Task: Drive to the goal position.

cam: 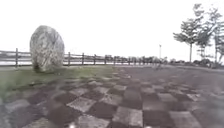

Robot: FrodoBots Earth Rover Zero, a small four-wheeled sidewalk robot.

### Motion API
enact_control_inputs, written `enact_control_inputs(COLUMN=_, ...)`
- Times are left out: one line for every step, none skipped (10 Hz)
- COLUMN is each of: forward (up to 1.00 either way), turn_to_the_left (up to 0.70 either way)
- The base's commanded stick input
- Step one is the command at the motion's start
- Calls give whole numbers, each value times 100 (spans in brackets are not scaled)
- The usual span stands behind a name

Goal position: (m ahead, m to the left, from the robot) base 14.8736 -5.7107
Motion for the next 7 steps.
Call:
enact_control_inputs(forward=100, turn_to_the_left=0)
enact_control_inputs(forward=100, turn_to_the_left=0)
enact_control_inputs(forward=100, turn_to_the_left=0)
enact_control_inputs(forward=100, turn_to_the_left=0)
enact_control_inputs(forward=100, turn_to_the_left=0)
enact_control_inputs(forward=100, turn_to_the_left=0)
enact_control_inputs(forward=100, turn_to_the_left=0)
